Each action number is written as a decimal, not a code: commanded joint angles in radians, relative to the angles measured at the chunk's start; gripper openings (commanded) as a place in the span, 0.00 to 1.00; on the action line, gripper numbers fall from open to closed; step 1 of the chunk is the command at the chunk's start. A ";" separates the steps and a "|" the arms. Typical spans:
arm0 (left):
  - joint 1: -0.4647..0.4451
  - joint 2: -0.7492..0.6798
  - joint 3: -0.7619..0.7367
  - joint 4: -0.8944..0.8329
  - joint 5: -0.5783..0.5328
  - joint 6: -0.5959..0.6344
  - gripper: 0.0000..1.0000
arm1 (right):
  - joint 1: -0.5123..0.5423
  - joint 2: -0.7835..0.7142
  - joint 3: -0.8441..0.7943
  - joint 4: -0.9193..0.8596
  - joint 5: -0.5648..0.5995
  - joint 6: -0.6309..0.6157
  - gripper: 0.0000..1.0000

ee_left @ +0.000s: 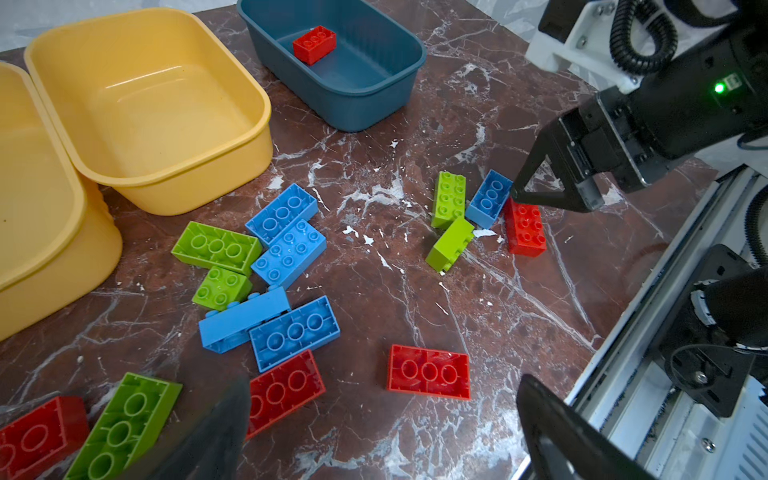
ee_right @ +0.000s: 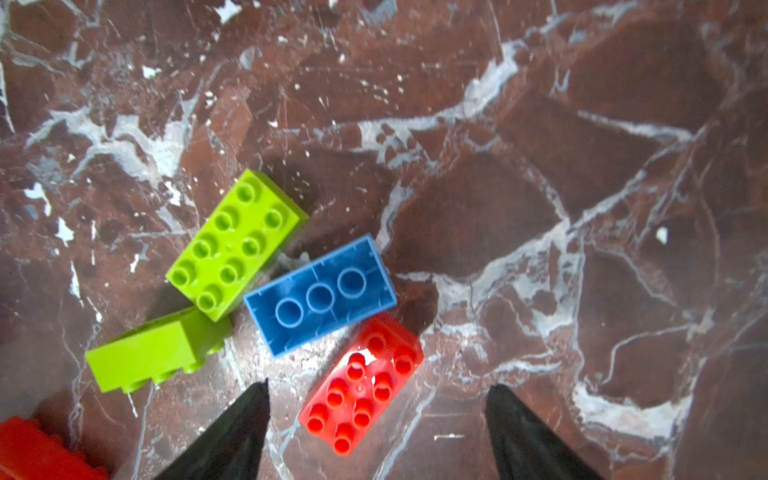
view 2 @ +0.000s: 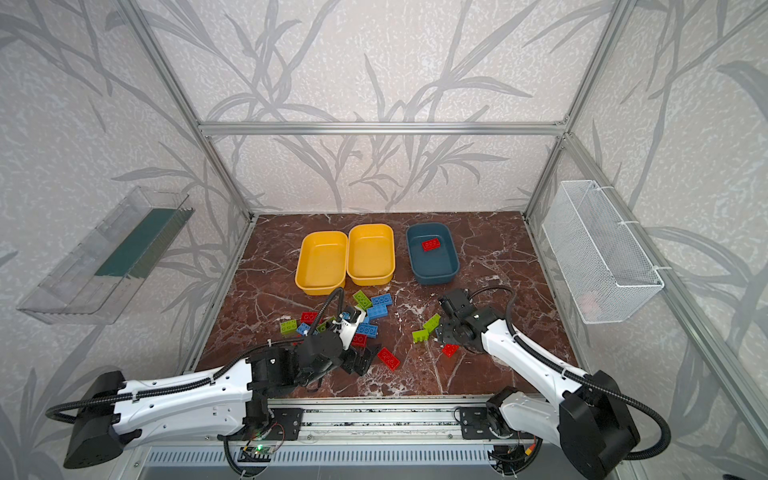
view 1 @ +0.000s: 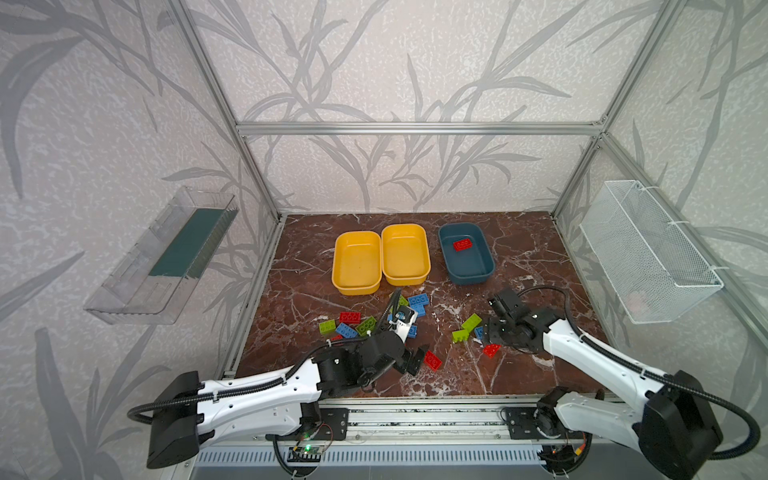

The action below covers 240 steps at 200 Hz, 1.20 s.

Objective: Sort the legos into containers by color
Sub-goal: 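Move the right gripper down to a red brick beside the green bricks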

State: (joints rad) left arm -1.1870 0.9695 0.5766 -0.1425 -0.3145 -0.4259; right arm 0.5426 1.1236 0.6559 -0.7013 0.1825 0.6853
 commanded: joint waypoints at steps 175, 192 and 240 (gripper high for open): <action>-0.028 -0.033 -0.043 -0.010 -0.098 -0.043 0.99 | 0.020 0.081 -0.159 0.165 -0.071 0.138 0.50; -0.028 -0.032 -0.043 -0.007 -0.098 -0.043 0.99 | 0.020 0.082 -0.164 0.147 -0.062 0.137 0.43; -0.028 -0.026 -0.035 -0.006 -0.104 -0.041 0.99 | 0.020 0.020 -0.100 0.035 -0.024 0.100 0.30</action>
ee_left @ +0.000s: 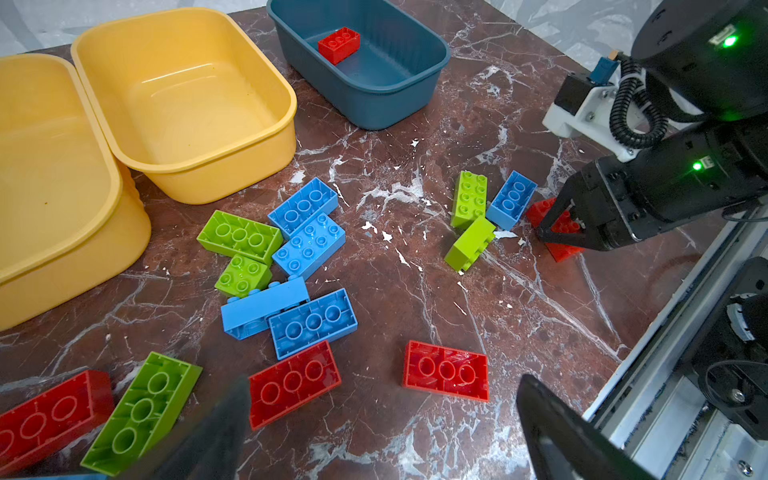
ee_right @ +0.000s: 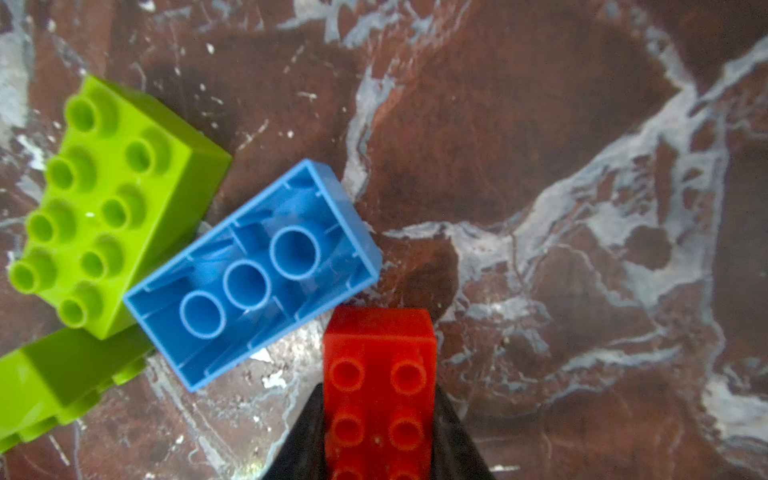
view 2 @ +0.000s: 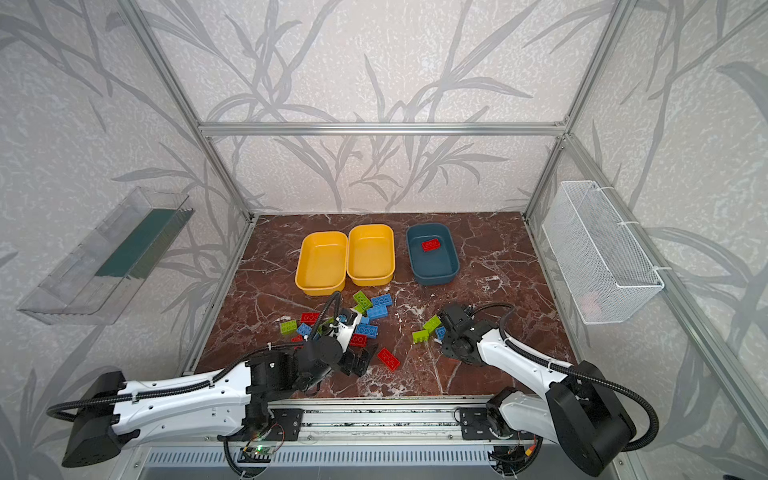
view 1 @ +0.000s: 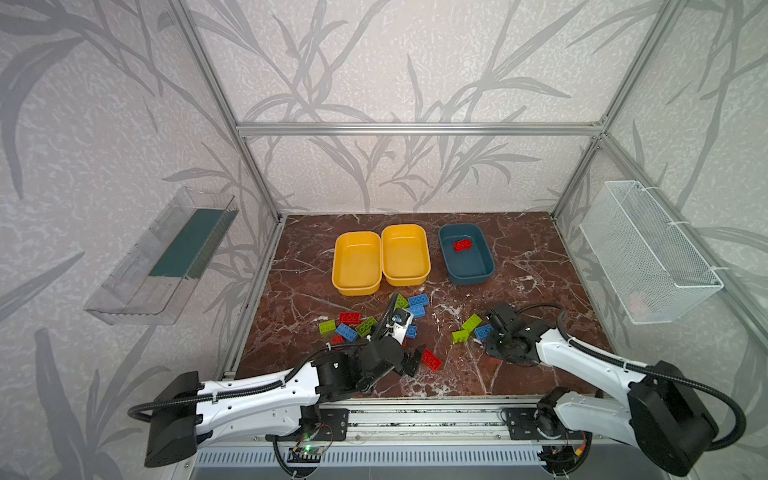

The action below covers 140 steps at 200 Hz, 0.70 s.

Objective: Sort the legos into containers by color
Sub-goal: 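Move the right gripper down to a red brick beside the green bricks, then grasp the red brick with the right gripper and carry it to the teal tub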

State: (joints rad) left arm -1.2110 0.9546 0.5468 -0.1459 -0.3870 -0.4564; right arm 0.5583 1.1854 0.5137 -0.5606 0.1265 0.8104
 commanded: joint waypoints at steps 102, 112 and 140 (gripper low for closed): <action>0.054 0.180 0.103 -0.041 -0.126 -0.040 0.99 | -0.072 0.115 0.490 -0.077 0.074 -0.283 0.29; 0.083 0.208 0.128 -0.037 -0.097 -0.017 0.99 | -0.093 0.187 0.561 -0.060 0.059 -0.314 0.29; 0.185 0.270 0.207 -0.047 -0.022 0.032 0.99 | -0.175 0.412 0.777 -0.042 -0.011 -0.385 0.29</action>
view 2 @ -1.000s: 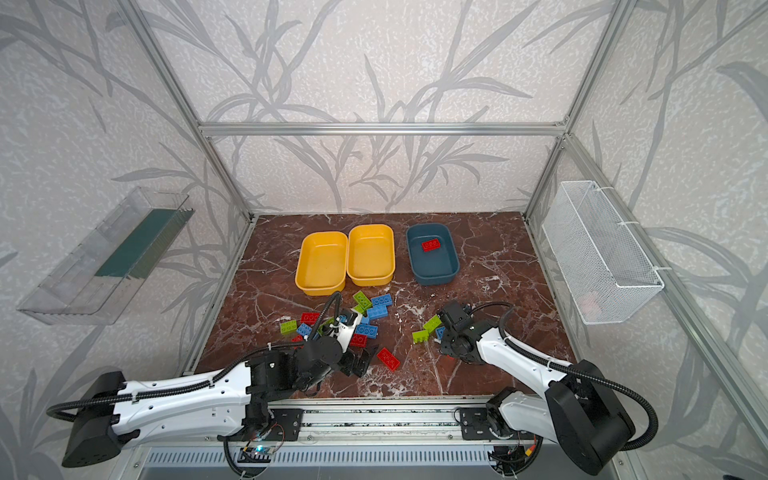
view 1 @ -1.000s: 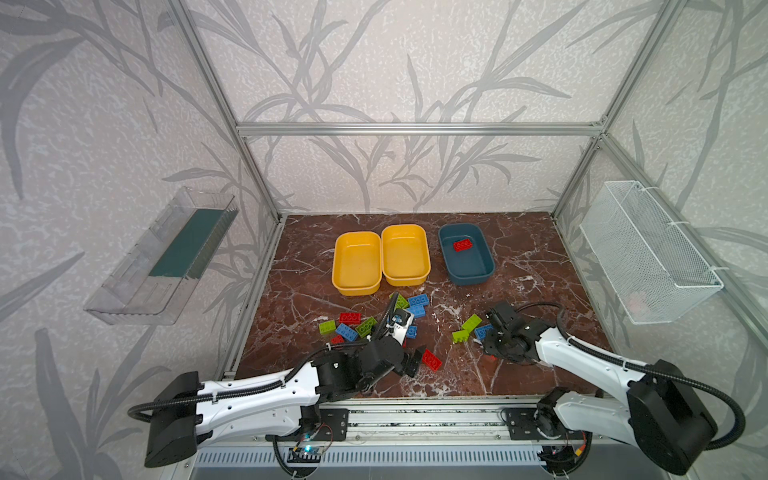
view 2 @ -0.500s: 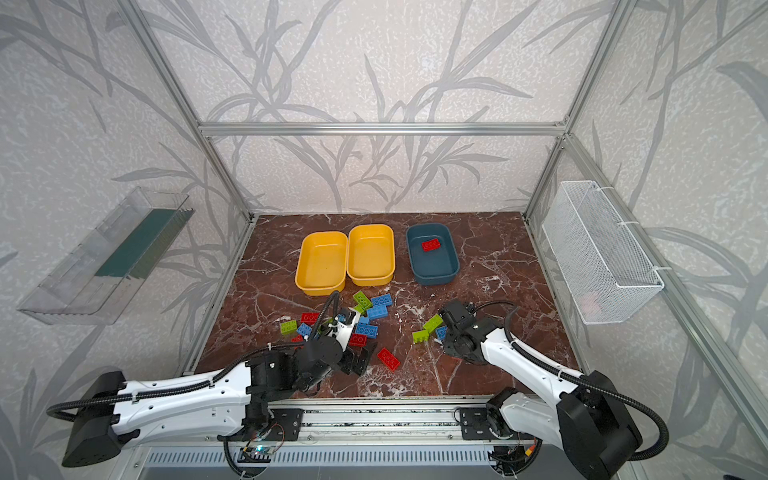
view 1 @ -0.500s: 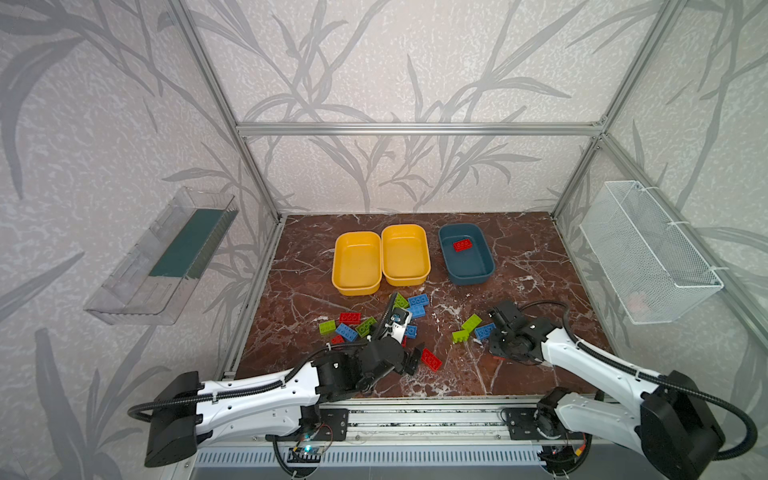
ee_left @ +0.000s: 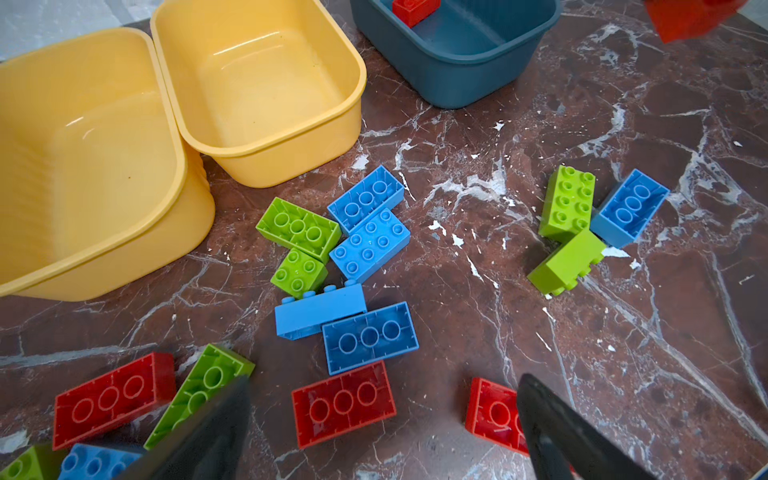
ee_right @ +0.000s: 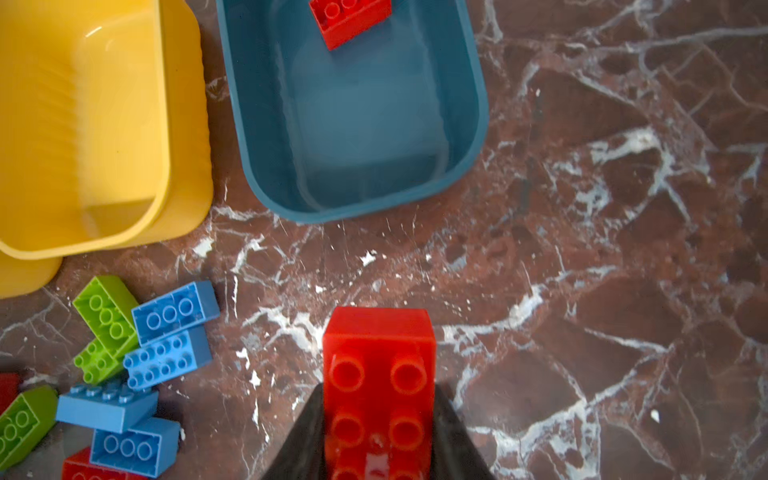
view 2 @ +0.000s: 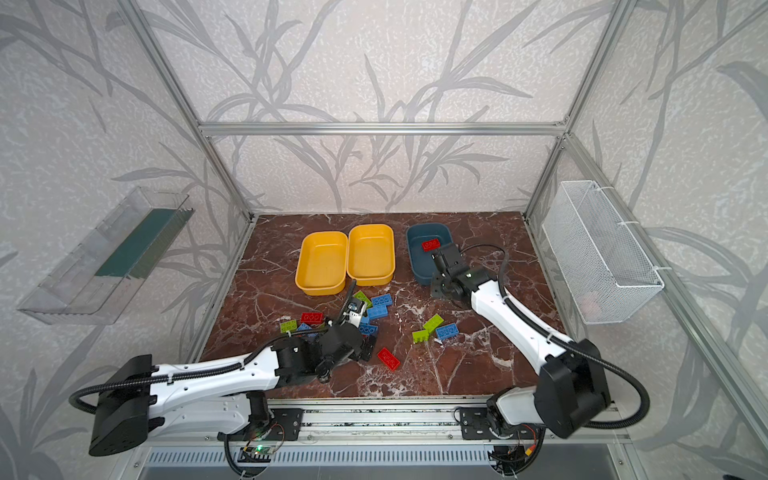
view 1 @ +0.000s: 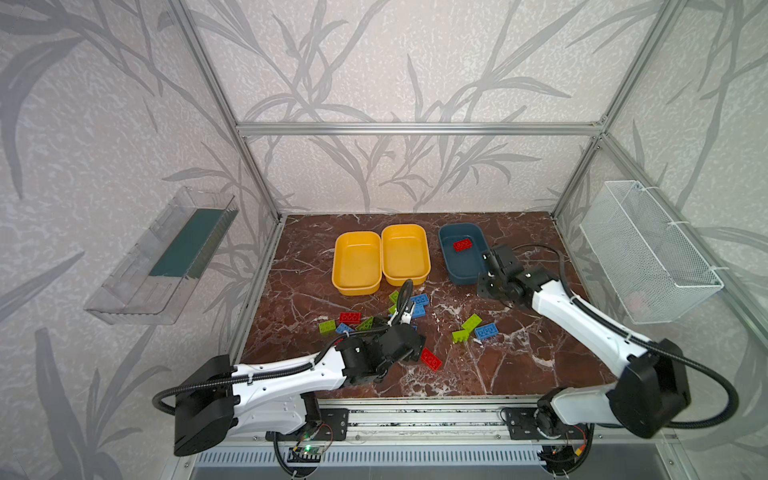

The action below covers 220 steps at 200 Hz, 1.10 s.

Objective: Sort the legos into containers by color
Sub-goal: 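Grasp the red brick with the right gripper and carry it to the teal tub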

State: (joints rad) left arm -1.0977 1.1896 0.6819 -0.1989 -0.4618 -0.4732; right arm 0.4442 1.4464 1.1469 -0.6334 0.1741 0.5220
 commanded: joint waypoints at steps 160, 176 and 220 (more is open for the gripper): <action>0.329 0.164 0.194 -0.061 0.208 0.068 0.99 | -0.178 1.185 1.398 -0.384 -0.231 -0.140 0.46; 0.328 0.145 0.188 -0.079 0.209 0.058 0.99 | -0.168 1.170 1.399 -0.393 -0.228 -0.143 0.57; 0.329 0.019 0.123 -0.096 0.229 0.001 0.99 | -0.118 0.967 1.171 -0.361 -0.185 -0.168 0.65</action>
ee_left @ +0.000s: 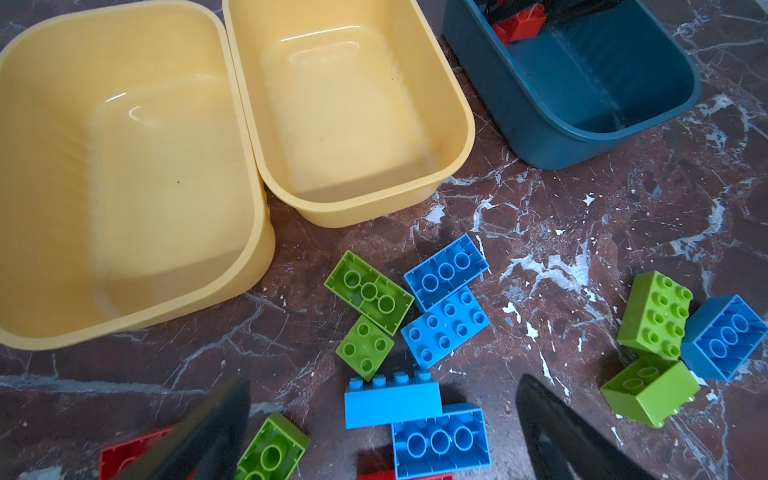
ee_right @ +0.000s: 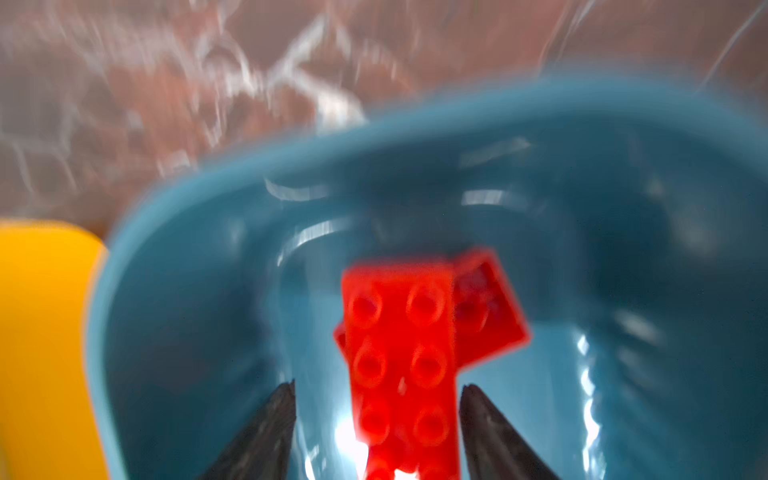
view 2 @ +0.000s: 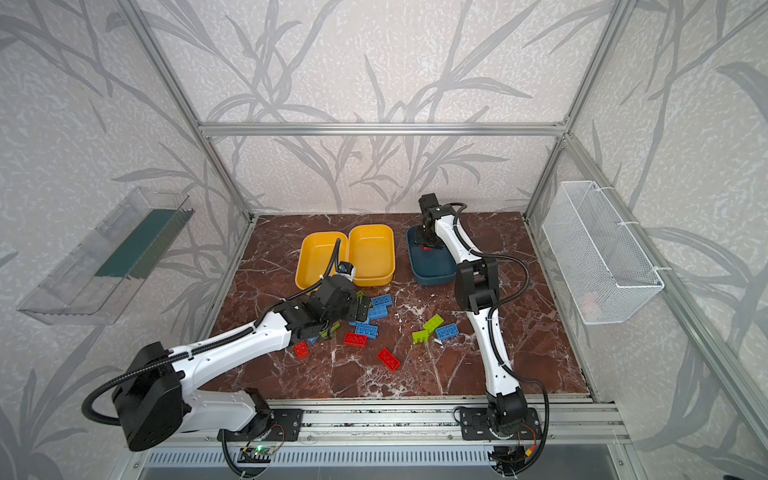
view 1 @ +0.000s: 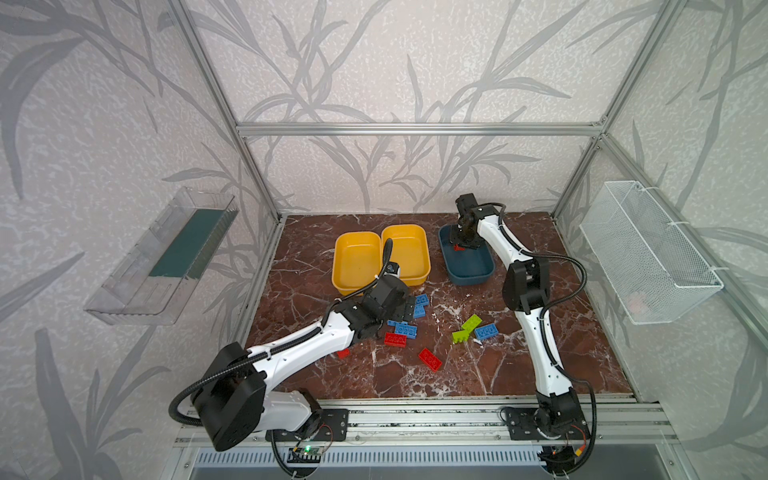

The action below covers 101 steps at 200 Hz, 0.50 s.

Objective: Sort the legos into containers by color
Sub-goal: 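Grasp the red brick with the right gripper and carry it to the teal tub, then release the red brick into the teal tub and withdraw the right gripper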

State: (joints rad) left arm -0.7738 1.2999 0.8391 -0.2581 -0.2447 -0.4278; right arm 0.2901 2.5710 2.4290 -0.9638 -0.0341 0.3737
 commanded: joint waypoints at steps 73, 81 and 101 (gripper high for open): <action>-0.041 -0.450 -0.263 -0.093 0.061 -0.196 0.99 | 0.171 -0.811 -0.959 0.236 0.003 0.002 0.71; -0.053 -0.489 -0.285 -0.117 0.046 -0.216 0.99 | 0.201 -0.857 -1.021 0.243 -0.006 0.001 0.71; -0.095 -0.588 -0.341 -0.176 0.004 -0.272 0.99 | 0.308 -0.964 -1.146 0.242 0.005 -0.011 0.72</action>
State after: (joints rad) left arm -0.8318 0.8078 0.5507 -0.3340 -0.1925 -0.6037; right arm 0.4999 1.6791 1.4181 -0.7517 -0.0238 0.3725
